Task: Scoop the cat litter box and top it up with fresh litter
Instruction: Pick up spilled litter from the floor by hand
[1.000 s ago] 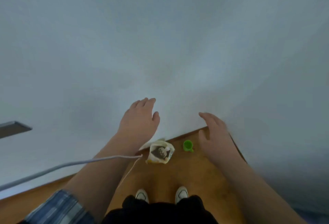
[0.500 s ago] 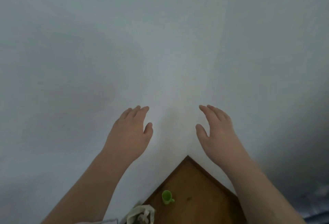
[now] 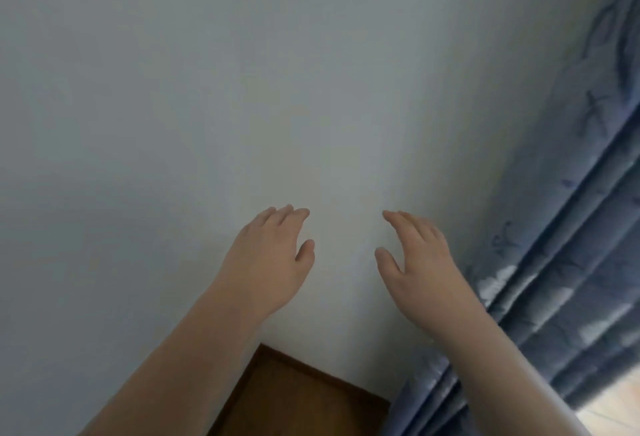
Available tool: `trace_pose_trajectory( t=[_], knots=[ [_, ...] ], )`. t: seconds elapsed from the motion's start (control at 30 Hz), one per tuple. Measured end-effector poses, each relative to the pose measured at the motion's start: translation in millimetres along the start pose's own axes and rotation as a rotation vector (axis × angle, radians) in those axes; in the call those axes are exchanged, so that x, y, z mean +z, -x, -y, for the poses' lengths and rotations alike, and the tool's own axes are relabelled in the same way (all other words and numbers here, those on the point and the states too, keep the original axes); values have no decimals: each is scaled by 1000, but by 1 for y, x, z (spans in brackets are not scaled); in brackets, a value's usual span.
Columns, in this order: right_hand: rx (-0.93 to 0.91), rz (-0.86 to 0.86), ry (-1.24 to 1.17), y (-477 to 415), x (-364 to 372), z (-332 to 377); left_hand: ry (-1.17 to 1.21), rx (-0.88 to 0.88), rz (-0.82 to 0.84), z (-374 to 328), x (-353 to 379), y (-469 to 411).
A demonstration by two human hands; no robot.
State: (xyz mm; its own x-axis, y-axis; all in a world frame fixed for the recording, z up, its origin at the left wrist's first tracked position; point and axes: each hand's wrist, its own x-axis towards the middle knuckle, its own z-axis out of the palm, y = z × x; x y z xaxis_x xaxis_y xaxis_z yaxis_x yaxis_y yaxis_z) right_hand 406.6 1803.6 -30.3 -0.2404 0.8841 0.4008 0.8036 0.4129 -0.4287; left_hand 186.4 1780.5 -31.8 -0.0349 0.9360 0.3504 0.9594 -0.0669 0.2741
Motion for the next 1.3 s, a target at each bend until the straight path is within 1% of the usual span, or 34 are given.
trace_pose_trajectory(
  t=[0.13,0.3,0.47,0.53,0.63,0.77,0.87,0.97,1.07,1.2,1.3],
  knots=[
    [130,-56,97,9,-36,-59,58,139,50,-65,33,-35],
    [336,-126,155,31,-75,-115,98,383,76,-140,69,-73],
    [576,-214,217,66,-100,-145,190,596,185,-200,116,-104],
    [699,-270,249,87,-109,-152,250,682,233,-224,133,-111],
    [907,-382,295,115,-114,-154,306,801,257,-253,144,-113],
    [1111,-522,308,140,-94,-146,368,956,290,-266,153,-102],
    [1214,-571,309,166,-70,-141,400,1053,414,-269,178,-78],
    [1332,-588,301,205,-46,-128,385,1159,558,-270,211,-44],
    [1447,-592,289,249,-25,-118,294,1255,681,-277,239,-10],
    [1568,-589,253,302,-6,-123,206,1332,730,-296,264,28],
    [1601,-547,183,333,7,-141,187,1319,772,-312,289,53]
  ],
)
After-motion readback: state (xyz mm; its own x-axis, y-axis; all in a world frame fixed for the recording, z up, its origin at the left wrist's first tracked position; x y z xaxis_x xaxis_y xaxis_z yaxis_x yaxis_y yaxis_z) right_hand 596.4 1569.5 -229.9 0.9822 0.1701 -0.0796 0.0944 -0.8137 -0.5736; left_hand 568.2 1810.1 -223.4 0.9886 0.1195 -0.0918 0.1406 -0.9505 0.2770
